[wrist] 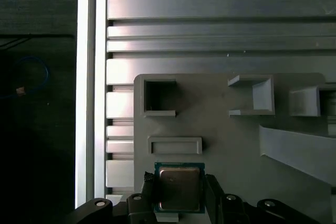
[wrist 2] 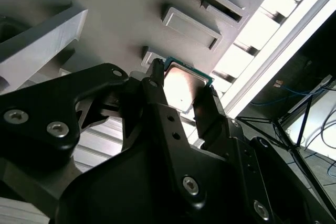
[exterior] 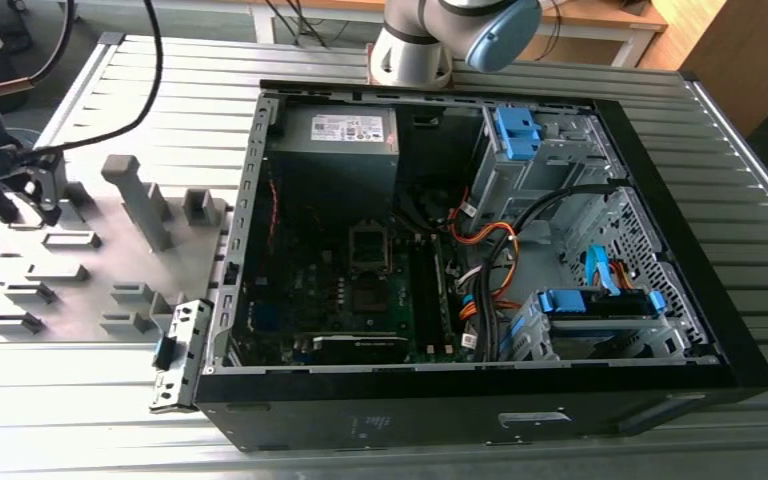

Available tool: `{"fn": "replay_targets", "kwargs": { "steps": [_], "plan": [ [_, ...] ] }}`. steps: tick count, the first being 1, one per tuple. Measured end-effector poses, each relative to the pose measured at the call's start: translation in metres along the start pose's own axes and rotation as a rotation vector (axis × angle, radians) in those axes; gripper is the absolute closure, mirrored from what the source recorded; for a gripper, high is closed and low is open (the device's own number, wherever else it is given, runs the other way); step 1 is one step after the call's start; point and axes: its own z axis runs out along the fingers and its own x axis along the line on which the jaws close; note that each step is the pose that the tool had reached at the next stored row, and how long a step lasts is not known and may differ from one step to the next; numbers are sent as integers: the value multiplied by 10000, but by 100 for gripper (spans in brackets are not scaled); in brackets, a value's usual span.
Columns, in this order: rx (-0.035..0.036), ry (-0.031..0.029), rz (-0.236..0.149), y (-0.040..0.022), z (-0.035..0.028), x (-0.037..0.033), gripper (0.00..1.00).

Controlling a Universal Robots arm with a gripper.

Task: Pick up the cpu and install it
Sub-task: 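Pick up the cpu and move it towards the insertion slot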

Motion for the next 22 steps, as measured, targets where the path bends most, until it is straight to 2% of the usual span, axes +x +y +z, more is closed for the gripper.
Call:
{"fn": "replay_targets", "kwargs": {
  "steps": [6, 22],
  "plan": [
    [-7, -1, -1, 7, -117, 3, 53],
    [-7, -1, 0, 35, -546, 6, 53]
  ]
}}
